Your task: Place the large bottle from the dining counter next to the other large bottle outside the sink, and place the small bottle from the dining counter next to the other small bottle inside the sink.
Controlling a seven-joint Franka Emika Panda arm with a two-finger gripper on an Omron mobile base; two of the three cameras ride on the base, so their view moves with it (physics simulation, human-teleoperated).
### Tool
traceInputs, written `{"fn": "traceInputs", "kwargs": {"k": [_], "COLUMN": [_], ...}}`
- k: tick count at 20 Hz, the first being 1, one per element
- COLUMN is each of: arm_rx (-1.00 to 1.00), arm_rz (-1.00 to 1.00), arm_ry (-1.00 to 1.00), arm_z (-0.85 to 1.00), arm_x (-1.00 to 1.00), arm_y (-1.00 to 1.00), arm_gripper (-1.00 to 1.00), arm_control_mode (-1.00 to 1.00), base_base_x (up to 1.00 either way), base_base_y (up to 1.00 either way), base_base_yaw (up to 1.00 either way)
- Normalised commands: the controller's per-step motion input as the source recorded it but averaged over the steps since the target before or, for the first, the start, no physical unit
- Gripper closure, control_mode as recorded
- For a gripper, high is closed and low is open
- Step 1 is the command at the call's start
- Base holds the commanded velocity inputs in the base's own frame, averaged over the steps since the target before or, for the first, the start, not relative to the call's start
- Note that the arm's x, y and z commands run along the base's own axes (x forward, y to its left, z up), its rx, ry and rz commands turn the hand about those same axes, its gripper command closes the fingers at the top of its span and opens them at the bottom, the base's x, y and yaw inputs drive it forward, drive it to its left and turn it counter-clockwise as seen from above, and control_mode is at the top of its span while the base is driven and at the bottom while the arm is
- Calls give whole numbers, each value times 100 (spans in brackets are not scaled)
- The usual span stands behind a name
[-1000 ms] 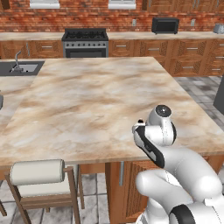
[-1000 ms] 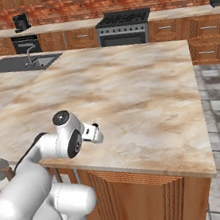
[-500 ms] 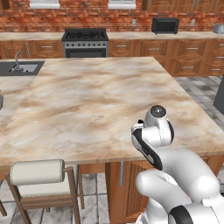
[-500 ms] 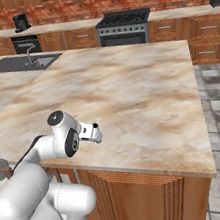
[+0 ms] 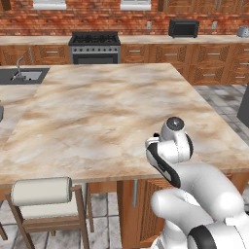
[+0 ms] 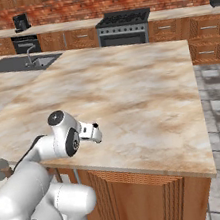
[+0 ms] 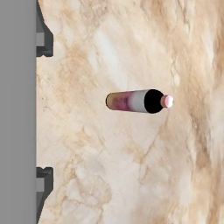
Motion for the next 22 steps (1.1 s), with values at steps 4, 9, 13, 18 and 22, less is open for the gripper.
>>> {"fn": "traceInputs", "kwargs": {"k": [4,9,13,18,22], "arm_rx": [1,3,1,0,0], "arm_rz": [0,0,0,0,0], "arm_ry": [0,0,0,0,-1], "arm_z": [0,0,0,0,0], "arm_x": [3,7,10,1,4], "arm_y": [0,0,0,0,0], "arm_gripper": [-100,-100,-100,-100,-100], "arm_control_mode": [-100,-100,-100,-100,-100], "base_base_x": [0,0,0,0,0], "base_base_y": [0,0,0,0,0], "base_base_yaw": [0,0,0,0,0]}}
